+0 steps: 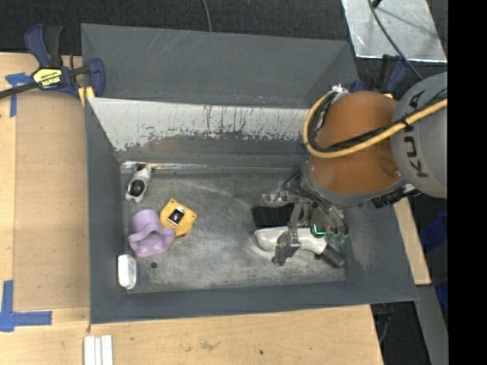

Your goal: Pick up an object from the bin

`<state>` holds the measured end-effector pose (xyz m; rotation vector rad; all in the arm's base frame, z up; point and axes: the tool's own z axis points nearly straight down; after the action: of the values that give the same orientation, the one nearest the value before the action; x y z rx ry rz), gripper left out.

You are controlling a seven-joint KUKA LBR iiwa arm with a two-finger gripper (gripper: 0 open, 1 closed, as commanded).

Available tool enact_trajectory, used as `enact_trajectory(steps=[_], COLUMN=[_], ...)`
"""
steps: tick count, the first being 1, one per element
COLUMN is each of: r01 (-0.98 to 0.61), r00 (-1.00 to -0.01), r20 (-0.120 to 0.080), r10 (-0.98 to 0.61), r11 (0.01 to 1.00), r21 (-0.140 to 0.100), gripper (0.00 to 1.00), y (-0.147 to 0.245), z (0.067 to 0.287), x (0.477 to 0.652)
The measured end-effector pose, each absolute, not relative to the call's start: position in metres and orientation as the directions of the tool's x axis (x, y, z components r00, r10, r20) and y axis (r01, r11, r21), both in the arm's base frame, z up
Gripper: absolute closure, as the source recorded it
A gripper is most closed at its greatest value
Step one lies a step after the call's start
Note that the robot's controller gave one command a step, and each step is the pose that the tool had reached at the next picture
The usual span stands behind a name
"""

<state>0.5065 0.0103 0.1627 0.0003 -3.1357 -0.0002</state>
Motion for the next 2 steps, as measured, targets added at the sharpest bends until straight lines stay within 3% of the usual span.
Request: enact_trajectory(steps=[1, 2], r01=[0.000, 0.043], r00=[-1.000, -0.999], r20=[-0.003, -0.010], r10=[0.000, 0.043], r11=[1.000, 0.999], r21=[0.000, 0.001], gripper=[0.00, 0.00], y=[0.010, -0.001], z=[0.167, 0.122], x=[0.508, 0.523])
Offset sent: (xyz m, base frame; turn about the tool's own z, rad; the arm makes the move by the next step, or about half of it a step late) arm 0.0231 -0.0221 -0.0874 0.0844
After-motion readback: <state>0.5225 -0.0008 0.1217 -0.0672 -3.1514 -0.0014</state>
